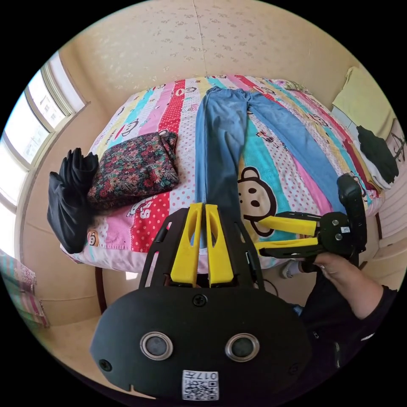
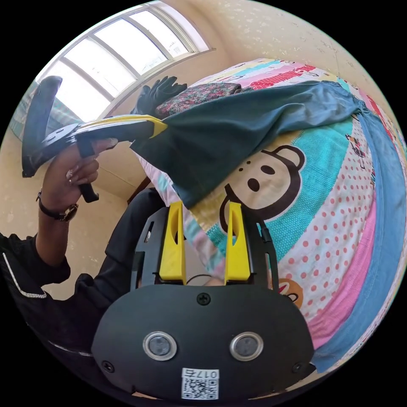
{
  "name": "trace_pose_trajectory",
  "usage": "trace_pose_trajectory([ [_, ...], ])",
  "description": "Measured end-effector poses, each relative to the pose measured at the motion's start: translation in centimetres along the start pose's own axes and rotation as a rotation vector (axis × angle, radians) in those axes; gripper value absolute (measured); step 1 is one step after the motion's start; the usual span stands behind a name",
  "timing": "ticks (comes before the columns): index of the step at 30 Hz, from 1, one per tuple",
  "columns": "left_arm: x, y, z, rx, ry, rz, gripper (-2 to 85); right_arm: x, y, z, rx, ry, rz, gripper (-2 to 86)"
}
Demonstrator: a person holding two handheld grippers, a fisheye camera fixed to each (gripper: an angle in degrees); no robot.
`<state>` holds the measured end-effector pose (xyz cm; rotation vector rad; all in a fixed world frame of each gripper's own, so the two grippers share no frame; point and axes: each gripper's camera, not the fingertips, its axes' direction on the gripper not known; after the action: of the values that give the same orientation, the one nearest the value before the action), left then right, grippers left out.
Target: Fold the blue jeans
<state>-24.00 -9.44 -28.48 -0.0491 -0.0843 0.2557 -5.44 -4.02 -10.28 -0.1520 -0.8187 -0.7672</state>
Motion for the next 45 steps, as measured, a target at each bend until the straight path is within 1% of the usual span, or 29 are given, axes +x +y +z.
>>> trace_pose_trajectory([
  [7,-0.3,1.4,-2.8,0.028,-0.012,0.007,-0.4,-2.2,-0.9,3.7,0.004,0.027,0.009,14.4],
  [10,-0.4,1.9,-3.6,0.027,-0.007,0.013,-0.5,-3.3,-1.0,4.8,0.002,0.077,-0.011,13.3],
  [13,-0.3,2.6,-4.2,0.031,-0.013,0.019,-0.5,-4.5,-0.8,5.1,0.006,0.081,-0.043,10.4],
  [15,-0.3,2.9,-4.6,0.032,-0.009,0.019,-0.5,-5.2,-0.7,5.1,0.005,0.041,-0.05,5.7],
  [16,-0.3,3.1,-4.9,0.036,-0.009,0.017,-0.5,-5.3,-0.6,5.1,0.008,0.036,-0.048,5.1],
  [21,-0.4,3.9,-6.0,0.05,-0.016,0.014,-0.5,-6.9,-0.1,4.4,0.041,0.044,-0.059,2.2],
  [28,-0.7,5.1,-7.3,0.058,-0.026,0.015,-0.5,-8.0,0.7,2.4,0.092,0.021,-0.039,1.5],
  [37,-1.5,7.3,-9.4,0.063,0.001,0.029,-0.3,-11.0,2.3,-4.4,0.149,0.029,-0.046,1.5],
  [40,-2.3,9.8,-7.3,0.003,0.041,0.018,0.0,-11.5,3.7,-3.3,0.093,0.066,-0.026,2.1],
  [41,-2.5,10.3,-6.5,-0.016,0.045,0.015,0.0,-11.2,4.4,-1.6,0.035,0.084,-0.003,2.5],
  [43,-3.1,12.3,-3.4,-0.141,-0.025,0.001,0.1,-10.5,5.4,1.2,-0.053,0.116,0.029,3.5],
  [45,-4.1,13.6,-2.7,-0.163,-0.062,-0.018,0.0,-10.1,6.3,3.1,-0.12,0.132,0.063,6.4],
])
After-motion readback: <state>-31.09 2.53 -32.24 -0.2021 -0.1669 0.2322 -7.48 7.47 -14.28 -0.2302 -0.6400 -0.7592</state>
